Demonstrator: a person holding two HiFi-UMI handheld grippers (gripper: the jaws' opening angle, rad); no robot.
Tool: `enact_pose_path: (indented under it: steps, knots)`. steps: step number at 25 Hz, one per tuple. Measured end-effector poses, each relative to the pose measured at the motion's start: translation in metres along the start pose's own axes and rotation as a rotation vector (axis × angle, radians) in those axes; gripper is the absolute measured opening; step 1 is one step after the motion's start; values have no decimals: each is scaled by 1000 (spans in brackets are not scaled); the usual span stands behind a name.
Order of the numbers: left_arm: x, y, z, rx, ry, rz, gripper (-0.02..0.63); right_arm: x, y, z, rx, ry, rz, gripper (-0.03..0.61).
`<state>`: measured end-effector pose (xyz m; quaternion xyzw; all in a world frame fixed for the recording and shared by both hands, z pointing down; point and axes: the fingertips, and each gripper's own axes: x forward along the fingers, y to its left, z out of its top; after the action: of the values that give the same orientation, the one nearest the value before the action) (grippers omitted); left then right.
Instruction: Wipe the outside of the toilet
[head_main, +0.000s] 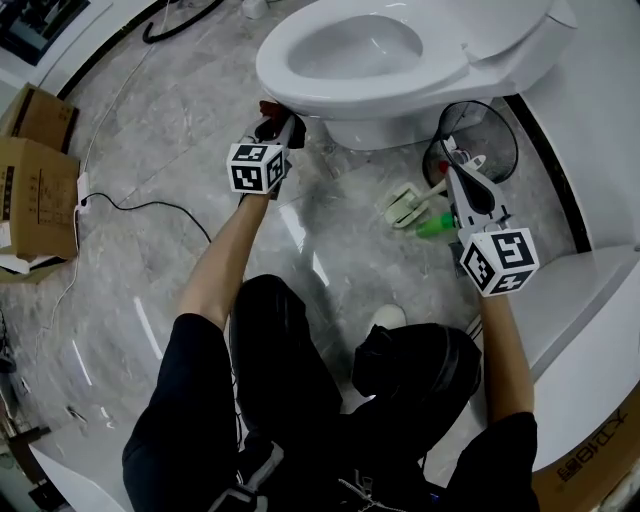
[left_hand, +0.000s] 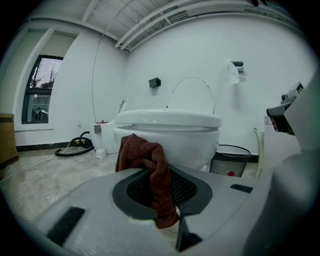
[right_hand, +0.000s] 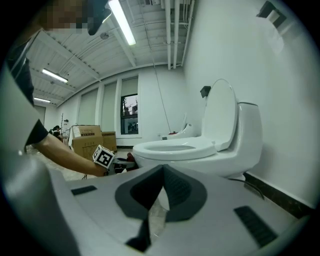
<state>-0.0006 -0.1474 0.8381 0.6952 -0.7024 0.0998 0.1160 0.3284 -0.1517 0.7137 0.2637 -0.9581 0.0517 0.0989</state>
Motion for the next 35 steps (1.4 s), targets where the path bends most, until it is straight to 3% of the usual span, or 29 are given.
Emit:
enact_pose_path:
  steps: [13,19,35]
  knots:
    - [17,-77,-7,19,-7,-110,61,-15,-23,-9,32,-2,-54,2]
    - [27,-120,6,56,-28,-199,61,-16,-34,-9,47,-12,-76,2]
    - [86,-218,27,41,-47,-339,60,-38,-83,-10,147,-64,-199,2]
